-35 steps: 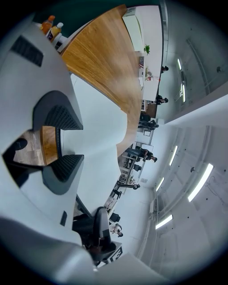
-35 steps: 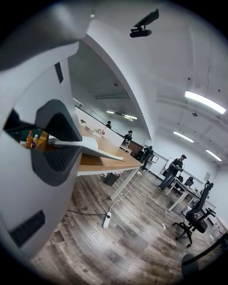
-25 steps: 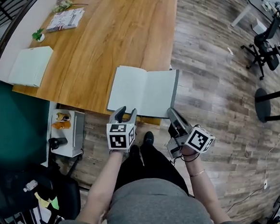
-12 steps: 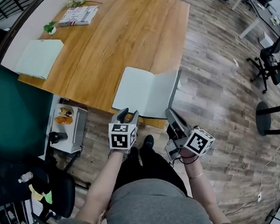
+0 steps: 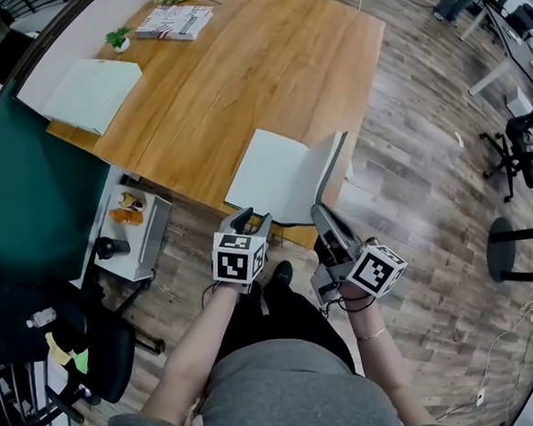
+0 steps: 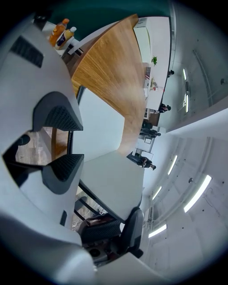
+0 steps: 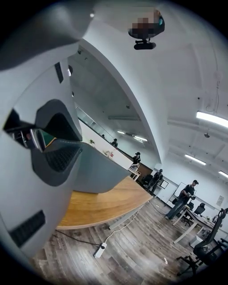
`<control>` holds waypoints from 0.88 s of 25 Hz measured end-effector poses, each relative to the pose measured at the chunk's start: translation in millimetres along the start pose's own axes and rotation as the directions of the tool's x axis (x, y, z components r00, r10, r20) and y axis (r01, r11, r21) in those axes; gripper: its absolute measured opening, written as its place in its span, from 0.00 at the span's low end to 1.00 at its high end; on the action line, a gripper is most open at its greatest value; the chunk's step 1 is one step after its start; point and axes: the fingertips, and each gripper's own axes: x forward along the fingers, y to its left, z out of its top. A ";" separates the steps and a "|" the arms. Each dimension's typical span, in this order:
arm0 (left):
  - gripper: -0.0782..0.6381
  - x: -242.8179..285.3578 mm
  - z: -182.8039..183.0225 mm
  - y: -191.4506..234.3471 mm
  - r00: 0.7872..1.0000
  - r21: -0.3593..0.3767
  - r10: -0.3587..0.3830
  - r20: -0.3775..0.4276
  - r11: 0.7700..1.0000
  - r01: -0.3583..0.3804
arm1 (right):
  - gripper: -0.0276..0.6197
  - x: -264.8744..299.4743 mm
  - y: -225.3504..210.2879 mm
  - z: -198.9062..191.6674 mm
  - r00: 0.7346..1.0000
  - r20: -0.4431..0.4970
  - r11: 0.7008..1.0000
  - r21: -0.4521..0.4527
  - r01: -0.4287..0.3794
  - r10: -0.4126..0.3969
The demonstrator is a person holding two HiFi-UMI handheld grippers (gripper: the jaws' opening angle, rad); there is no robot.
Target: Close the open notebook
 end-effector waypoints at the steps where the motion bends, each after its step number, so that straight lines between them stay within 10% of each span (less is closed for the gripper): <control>1: 0.35 -0.8 -1.6 1.1 1.000 -0.005 0.001 0.000 1.000 -0.001 | 0.11 2.6 1.3 -0.6 1.000 -0.006 1.000 0.001 -0.009 0.009; 22: 0.35 -4.0 -4.7 6.0 0.999 -0.077 0.030 0.011 0.997 -0.029 | 0.11 56.1 21.4 -19.4 0.979 -0.151 0.991 0.015 -0.134 0.135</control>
